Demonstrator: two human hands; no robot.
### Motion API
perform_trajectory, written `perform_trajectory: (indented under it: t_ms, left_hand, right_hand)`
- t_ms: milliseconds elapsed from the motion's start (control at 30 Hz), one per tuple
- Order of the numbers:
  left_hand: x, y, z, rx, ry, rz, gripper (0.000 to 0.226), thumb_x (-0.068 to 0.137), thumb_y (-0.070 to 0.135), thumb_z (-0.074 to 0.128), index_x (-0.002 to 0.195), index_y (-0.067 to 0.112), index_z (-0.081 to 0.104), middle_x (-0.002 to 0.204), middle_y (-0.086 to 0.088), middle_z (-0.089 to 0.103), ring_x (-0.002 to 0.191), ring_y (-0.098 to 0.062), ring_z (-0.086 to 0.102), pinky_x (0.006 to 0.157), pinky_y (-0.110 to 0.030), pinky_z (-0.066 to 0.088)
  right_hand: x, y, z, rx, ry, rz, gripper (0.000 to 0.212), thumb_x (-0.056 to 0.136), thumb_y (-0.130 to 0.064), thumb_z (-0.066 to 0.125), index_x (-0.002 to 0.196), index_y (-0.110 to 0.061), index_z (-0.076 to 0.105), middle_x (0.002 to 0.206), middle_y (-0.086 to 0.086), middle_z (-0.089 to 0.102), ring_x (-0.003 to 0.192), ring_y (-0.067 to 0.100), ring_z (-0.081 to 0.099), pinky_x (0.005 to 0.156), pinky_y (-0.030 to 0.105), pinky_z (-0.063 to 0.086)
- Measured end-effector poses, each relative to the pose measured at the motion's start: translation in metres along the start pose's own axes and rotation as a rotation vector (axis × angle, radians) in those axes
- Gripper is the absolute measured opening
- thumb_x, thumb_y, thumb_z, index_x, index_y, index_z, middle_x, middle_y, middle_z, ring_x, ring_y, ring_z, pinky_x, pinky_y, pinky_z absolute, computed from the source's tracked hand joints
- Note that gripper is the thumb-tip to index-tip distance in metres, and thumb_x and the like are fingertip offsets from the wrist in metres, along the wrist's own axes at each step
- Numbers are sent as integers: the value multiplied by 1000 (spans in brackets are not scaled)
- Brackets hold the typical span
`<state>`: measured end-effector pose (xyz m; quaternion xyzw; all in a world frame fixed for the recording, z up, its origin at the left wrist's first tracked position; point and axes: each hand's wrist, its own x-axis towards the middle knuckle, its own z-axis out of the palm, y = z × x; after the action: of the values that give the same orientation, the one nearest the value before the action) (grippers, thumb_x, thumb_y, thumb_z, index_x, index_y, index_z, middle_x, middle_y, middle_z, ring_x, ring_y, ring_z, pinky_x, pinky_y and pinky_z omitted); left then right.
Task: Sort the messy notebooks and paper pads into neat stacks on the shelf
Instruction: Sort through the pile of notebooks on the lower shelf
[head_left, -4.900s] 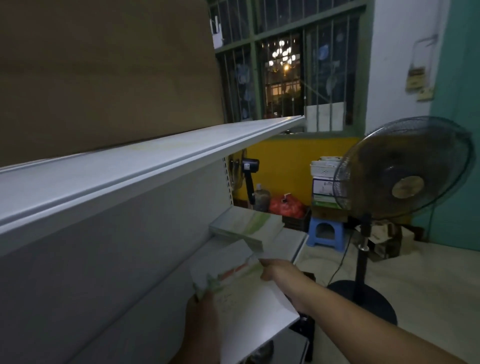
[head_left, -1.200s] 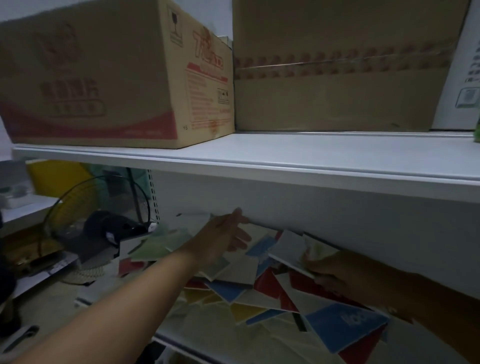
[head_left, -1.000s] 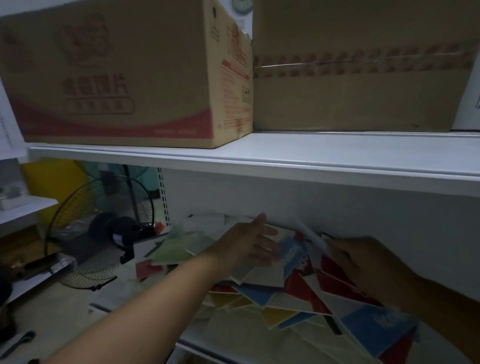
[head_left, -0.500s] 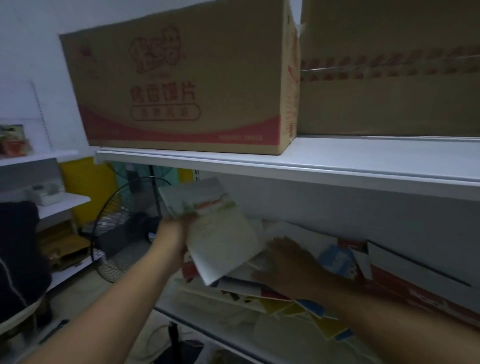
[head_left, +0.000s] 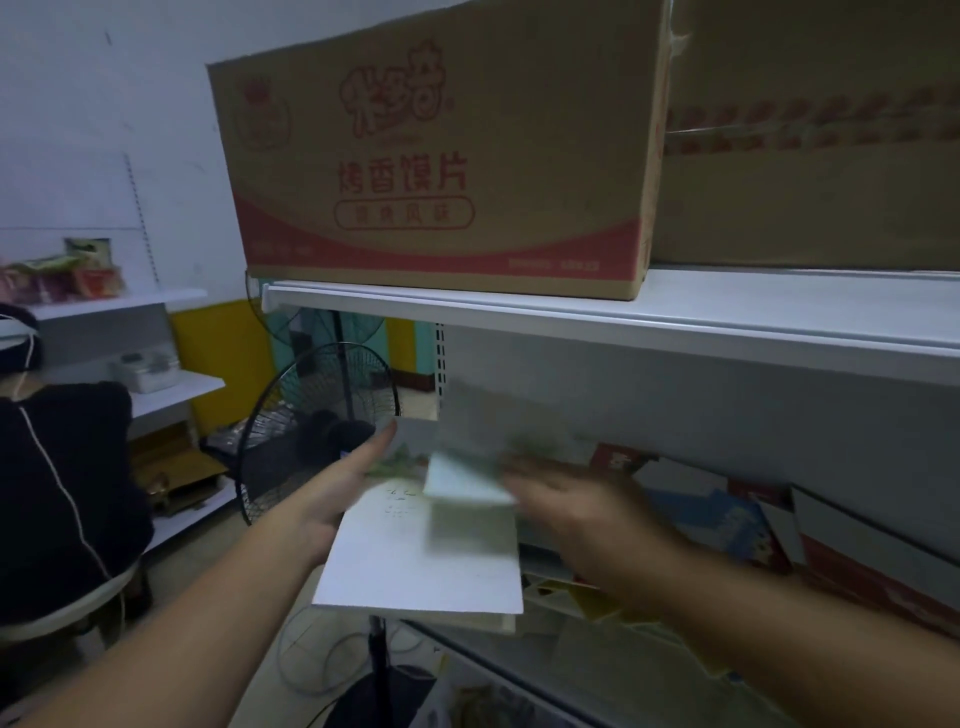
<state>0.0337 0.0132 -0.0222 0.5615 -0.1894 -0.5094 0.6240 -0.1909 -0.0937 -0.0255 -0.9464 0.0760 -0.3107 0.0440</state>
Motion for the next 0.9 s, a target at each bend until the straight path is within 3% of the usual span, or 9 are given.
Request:
perform_trajectory:
  t_ms: [133,200,233,300,367,433,600,733,900]
  left_hand:
    - [-2,-14,11,81,39,50,34,86,21,55,111,0,60,86,-23,67,71,-35,65,71,-37,52]
    - [-4,-20,6,120,79,115,24,91,11,51,110,1,61,79,-19,70,66,-32,67,63,-34,54]
    - [-5,-21,2,121,88,140,20,91,10,51,105,1,63,76,-16,72,63,-30,69,59,-32,56]
    - [-8,-23,-5,97,97,150,19,90,12,54,103,2,65,78,-15,73,68,-31,70,63,-35,56]
    - [-10,-25,-9,61,107,137,20,89,15,56,102,3,65,79,-15,73,72,-32,68,71,-39,52]
    - [-15,-26,-11,43,88,139,19,88,16,57,101,4,65,79,-14,73,71,-31,69,74,-41,51]
    - [-22,-26,-16,-9,67,136,26,83,17,58,104,3,65,88,-18,72,78,-35,68,77,-44,52]
    - [-22,-28,-20,-30,76,125,34,75,19,60,104,3,65,88,-20,70,71,-36,68,68,-39,54]
    - [-18,-27,-19,-47,63,107,36,73,23,58,103,4,65,89,-23,70,71,-39,67,77,-44,50]
  right_hand:
    - [13,-6,21,-70,-227,-287,32,87,-31,61,116,-17,66,123,3,64,111,17,62,96,30,50]
    - [15,1,19,99,-200,-65,42,92,-48,39,110,-22,67,121,-1,64,113,13,58,96,29,47]
    - [17,9,21,160,-129,118,48,92,-52,33,103,-20,67,112,0,66,105,15,60,88,32,48]
    - [25,34,23,-4,-72,482,53,92,-57,33,102,-14,63,104,5,62,97,22,60,79,34,47]
    - [33,48,26,-166,-311,781,67,89,-66,36,123,-11,53,121,8,57,107,26,57,84,34,45]
    - [38,54,30,-158,-480,876,76,84,-71,41,127,-9,51,125,10,57,108,25,57,86,31,47]
    - [49,60,27,-119,-496,960,74,76,-54,69,129,-7,48,127,8,55,111,22,56,80,23,43]
    - [54,73,25,83,-427,1158,89,75,-42,76,139,0,33,137,14,45,120,25,50,94,26,44]
    - [40,77,32,261,-142,1032,53,80,-21,66,126,-8,43,120,11,52,108,26,53,94,34,48]
